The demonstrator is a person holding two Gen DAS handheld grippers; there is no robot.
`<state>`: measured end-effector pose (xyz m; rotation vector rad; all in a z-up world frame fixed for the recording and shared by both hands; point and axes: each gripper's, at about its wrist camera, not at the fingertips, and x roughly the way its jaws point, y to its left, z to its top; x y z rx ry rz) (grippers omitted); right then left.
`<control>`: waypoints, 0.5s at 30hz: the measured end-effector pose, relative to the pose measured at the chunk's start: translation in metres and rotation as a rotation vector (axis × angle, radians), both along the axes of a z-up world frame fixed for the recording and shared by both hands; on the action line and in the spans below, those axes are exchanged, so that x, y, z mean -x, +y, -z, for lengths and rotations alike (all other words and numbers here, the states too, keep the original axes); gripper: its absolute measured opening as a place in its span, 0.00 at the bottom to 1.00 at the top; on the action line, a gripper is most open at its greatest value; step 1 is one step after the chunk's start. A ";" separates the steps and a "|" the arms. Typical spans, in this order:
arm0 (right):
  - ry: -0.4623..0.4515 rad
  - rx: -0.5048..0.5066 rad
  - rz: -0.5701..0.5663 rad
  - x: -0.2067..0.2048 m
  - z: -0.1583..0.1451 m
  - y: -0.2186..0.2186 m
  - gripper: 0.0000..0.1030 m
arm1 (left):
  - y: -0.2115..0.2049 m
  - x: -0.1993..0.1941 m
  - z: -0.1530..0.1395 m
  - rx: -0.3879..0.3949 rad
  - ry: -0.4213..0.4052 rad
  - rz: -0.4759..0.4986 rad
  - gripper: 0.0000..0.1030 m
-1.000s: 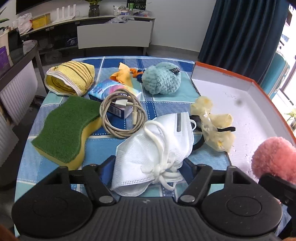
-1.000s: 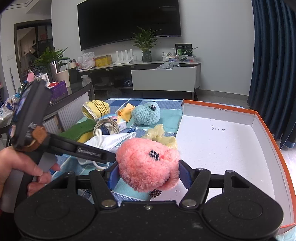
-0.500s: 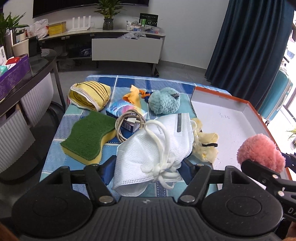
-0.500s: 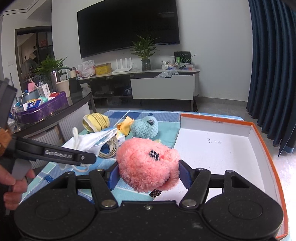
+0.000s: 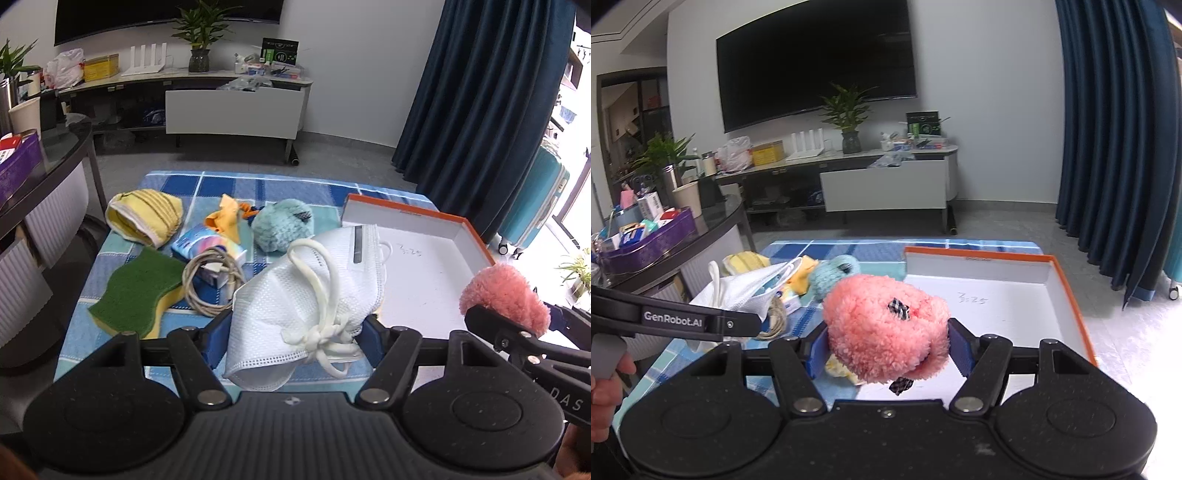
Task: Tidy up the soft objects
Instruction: 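Grasp the white face mask with the left gripper while the right carries the pompom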
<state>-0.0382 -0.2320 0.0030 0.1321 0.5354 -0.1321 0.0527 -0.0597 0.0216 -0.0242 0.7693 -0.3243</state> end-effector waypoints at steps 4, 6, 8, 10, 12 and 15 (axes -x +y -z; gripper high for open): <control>-0.007 -0.002 0.022 0.002 -0.003 -0.011 0.75 | -0.010 -0.003 -0.003 0.014 0.001 0.019 0.69; -0.011 -0.001 0.031 0.003 -0.005 -0.015 0.75 | -0.016 -0.002 -0.005 0.012 -0.006 0.027 0.69; -0.015 0.001 0.040 0.005 -0.006 -0.018 0.75 | -0.021 -0.004 -0.006 0.014 -0.007 0.036 0.69; -0.015 0.001 0.051 0.004 -0.007 -0.023 0.75 | -0.026 -0.005 -0.006 0.015 -0.006 0.043 0.69; -0.017 0.001 0.059 0.004 -0.008 -0.028 0.76 | -0.029 -0.007 -0.006 0.019 -0.006 0.049 0.69; -0.021 0.000 0.075 0.004 -0.010 -0.035 0.76 | -0.036 -0.009 -0.007 0.019 -0.008 0.060 0.69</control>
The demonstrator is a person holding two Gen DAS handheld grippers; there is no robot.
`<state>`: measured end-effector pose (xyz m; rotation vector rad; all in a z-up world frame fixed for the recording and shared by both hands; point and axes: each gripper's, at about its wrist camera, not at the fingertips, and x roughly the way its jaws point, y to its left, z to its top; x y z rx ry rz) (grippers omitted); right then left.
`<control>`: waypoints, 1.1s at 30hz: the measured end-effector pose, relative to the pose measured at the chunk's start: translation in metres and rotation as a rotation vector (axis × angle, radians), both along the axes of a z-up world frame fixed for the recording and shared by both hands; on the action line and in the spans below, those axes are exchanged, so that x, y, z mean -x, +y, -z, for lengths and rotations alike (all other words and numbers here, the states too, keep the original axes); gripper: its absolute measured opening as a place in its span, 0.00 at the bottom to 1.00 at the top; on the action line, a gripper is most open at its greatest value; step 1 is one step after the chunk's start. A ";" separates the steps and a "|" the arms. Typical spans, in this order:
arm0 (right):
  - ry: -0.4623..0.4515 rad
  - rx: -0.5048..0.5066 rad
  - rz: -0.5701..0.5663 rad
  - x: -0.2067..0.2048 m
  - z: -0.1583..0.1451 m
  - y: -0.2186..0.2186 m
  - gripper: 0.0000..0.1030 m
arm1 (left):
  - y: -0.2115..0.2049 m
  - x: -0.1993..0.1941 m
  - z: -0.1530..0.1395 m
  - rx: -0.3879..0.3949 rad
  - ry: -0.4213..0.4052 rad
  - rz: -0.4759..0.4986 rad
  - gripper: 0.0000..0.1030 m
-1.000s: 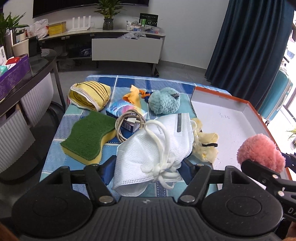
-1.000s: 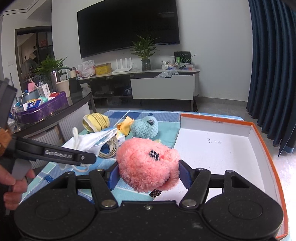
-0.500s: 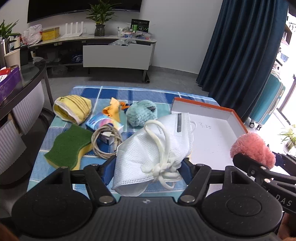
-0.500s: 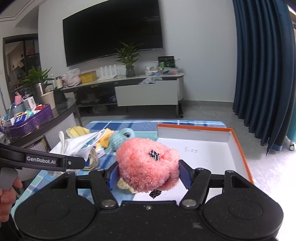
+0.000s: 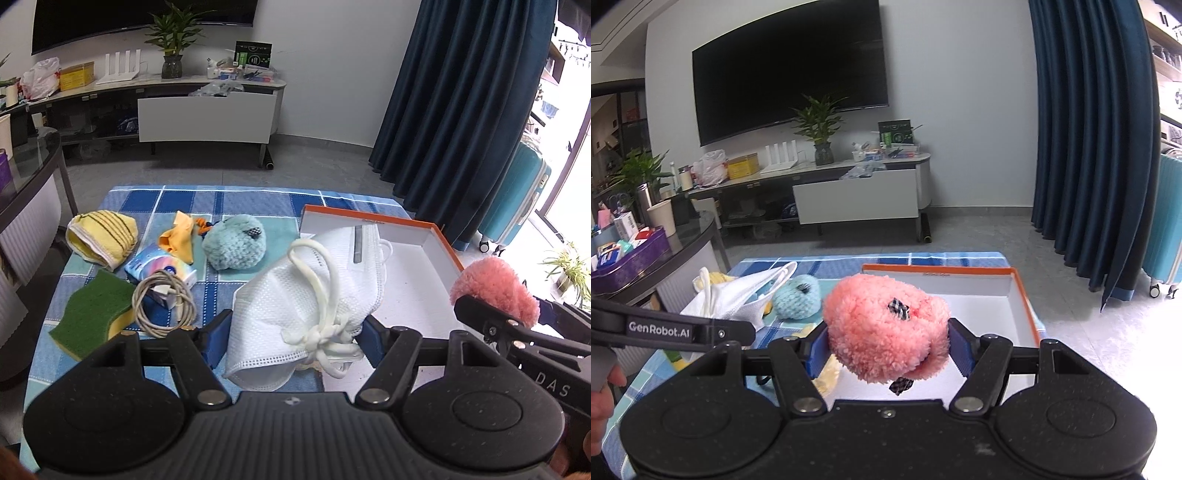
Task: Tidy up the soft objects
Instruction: 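Grasp the white face mask with the left gripper while the right carries the pompom, then lower the mask and pompom into the white box and open both grippers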
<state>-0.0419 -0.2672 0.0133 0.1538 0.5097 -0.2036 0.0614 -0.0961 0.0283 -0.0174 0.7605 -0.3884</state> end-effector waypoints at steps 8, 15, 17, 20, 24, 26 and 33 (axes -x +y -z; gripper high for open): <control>-0.005 0.003 0.034 -0.003 -0.001 -0.018 0.76 | -0.020 -0.006 0.001 0.005 0.008 0.041 0.69; -0.010 0.004 0.054 -0.006 -0.002 -0.030 0.76 | -0.035 -0.010 0.001 0.007 0.007 0.059 0.69; -0.011 0.000 0.060 -0.007 -0.002 -0.033 0.76 | -0.039 -0.010 0.001 0.007 0.008 0.065 0.69; -0.008 -0.002 0.069 -0.009 -0.001 -0.039 0.76 | -0.044 -0.011 0.002 0.005 0.010 0.073 0.69; -0.008 -0.005 0.078 -0.011 0.000 -0.043 0.76 | -0.049 -0.013 0.002 0.007 0.010 0.080 0.69; -0.007 -0.003 0.080 -0.011 0.000 -0.044 0.77 | -0.052 -0.014 0.003 0.004 0.010 0.087 0.69; 0.005 -0.004 0.091 -0.019 0.004 -0.043 0.77 | -0.062 -0.017 0.006 0.004 0.019 0.100 0.70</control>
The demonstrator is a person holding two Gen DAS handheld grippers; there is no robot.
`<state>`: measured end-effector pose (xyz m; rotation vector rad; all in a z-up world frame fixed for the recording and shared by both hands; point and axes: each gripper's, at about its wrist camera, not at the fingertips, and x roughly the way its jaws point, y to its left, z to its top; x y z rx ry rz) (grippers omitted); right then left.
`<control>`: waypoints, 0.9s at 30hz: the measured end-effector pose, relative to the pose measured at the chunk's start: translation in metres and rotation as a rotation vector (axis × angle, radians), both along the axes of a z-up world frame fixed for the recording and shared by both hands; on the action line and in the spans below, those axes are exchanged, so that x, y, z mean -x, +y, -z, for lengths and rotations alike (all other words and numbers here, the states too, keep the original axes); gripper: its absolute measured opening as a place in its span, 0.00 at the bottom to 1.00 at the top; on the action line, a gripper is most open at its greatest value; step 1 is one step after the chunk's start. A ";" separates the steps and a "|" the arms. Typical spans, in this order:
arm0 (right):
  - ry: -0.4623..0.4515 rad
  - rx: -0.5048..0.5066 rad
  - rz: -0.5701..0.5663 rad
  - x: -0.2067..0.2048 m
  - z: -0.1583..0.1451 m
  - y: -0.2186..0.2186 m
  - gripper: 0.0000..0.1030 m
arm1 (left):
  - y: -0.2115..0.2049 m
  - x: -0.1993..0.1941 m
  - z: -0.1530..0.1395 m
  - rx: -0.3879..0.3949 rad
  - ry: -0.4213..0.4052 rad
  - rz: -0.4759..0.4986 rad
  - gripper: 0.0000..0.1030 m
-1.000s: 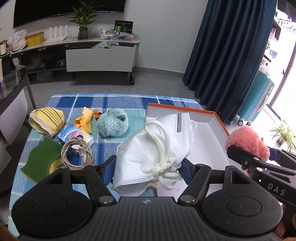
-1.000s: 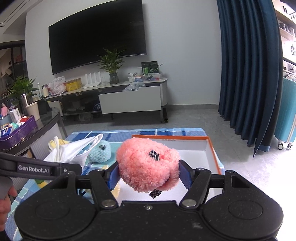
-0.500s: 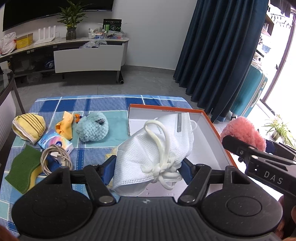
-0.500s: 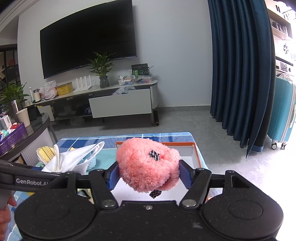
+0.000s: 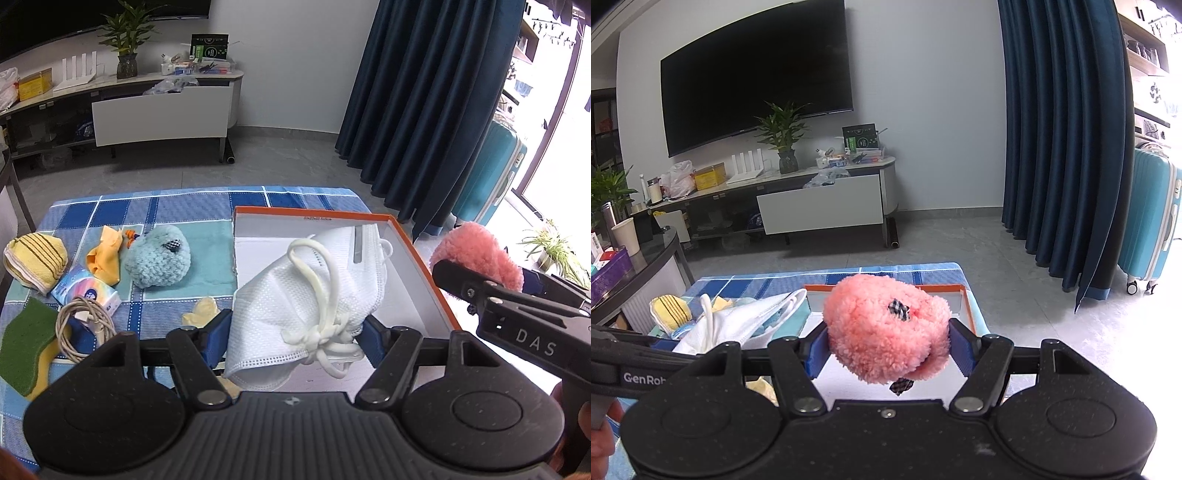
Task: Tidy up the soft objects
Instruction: 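Lower the mask and pompom into the white box and open both grippers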
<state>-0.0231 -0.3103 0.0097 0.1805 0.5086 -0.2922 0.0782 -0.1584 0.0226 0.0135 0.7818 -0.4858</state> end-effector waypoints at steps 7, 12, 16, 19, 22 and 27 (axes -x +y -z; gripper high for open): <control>0.012 -0.005 0.011 -0.007 0.003 -0.001 0.78 | -0.010 -0.003 0.004 -0.005 0.010 0.014 0.70; 0.021 -0.016 0.022 -0.012 0.004 -0.006 0.78 | -0.015 -0.005 0.007 -0.009 0.019 0.021 0.70; 0.035 -0.027 0.025 -0.018 0.008 -0.010 0.78 | -0.020 -0.007 0.009 -0.009 0.026 0.023 0.70; 0.042 -0.031 0.031 -0.022 0.009 -0.015 0.78 | -0.023 -0.010 0.011 -0.009 0.033 0.023 0.70; 0.046 -0.041 0.034 -0.026 0.009 -0.018 0.78 | -0.025 -0.012 0.014 -0.008 0.039 0.024 0.70; 0.057 -0.052 0.039 -0.032 0.013 -0.026 0.78 | -0.030 -0.015 0.015 -0.009 0.045 0.028 0.70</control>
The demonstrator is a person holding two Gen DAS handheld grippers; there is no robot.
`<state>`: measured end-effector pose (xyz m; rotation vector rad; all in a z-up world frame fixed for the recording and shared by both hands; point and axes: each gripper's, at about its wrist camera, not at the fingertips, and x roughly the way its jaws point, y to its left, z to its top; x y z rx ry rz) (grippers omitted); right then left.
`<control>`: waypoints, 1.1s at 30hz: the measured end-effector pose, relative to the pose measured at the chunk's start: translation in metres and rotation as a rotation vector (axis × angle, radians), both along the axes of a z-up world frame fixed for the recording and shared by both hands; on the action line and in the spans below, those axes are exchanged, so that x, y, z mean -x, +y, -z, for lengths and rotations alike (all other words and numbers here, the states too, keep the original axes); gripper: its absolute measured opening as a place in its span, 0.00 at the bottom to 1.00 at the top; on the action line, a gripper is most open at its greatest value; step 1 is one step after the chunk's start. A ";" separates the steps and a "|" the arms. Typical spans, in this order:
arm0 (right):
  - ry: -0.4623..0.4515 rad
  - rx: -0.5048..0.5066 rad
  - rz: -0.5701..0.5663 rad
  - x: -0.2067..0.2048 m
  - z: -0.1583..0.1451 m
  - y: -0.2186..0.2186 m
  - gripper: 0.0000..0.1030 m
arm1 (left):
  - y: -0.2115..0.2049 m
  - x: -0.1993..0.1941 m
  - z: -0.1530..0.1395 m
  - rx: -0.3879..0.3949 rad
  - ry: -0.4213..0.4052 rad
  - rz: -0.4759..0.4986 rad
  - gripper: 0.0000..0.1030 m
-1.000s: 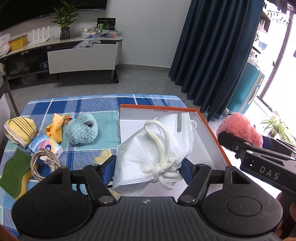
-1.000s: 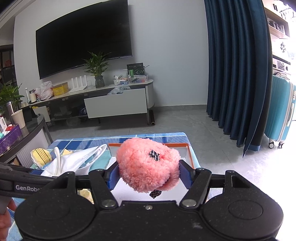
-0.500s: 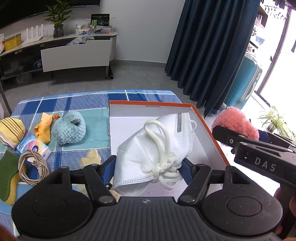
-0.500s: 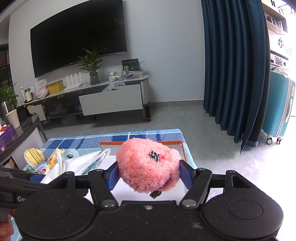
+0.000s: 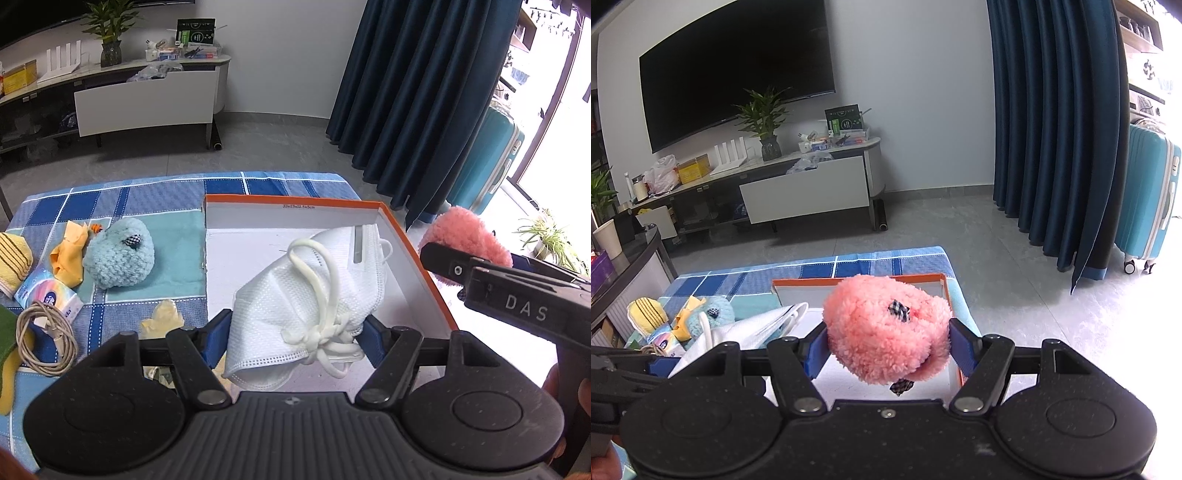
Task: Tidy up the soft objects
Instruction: 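Lower the mask and pompom into the white box and open both grippers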
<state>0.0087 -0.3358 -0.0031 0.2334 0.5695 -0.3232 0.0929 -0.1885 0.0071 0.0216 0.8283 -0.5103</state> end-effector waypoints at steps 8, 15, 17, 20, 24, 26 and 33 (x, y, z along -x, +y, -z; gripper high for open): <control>0.014 -0.007 0.011 -0.007 0.006 -0.009 0.78 | -0.007 -0.005 0.004 -0.005 0.010 0.005 0.70; 0.031 -0.008 0.007 -0.017 0.009 -0.012 0.78 | -0.010 -0.012 0.009 -0.010 0.020 0.002 0.70; 0.034 -0.012 0.004 -0.022 0.009 -0.014 0.79 | -0.011 -0.016 0.010 -0.015 0.023 -0.002 0.70; 0.036 -0.012 0.000 -0.027 0.010 -0.016 0.79 | -0.013 -0.021 0.011 -0.018 0.027 -0.006 0.70; 0.030 -0.004 -0.021 -0.038 0.009 -0.017 0.80 | -0.013 -0.028 0.011 -0.017 0.030 -0.014 0.70; 0.023 0.009 -0.020 -0.044 0.007 -0.019 0.82 | -0.014 -0.030 0.012 -0.019 0.032 -0.018 0.71; -0.032 0.006 0.018 -0.042 -0.003 -0.028 0.86 | -0.020 -0.034 0.018 -0.030 0.043 -0.006 0.71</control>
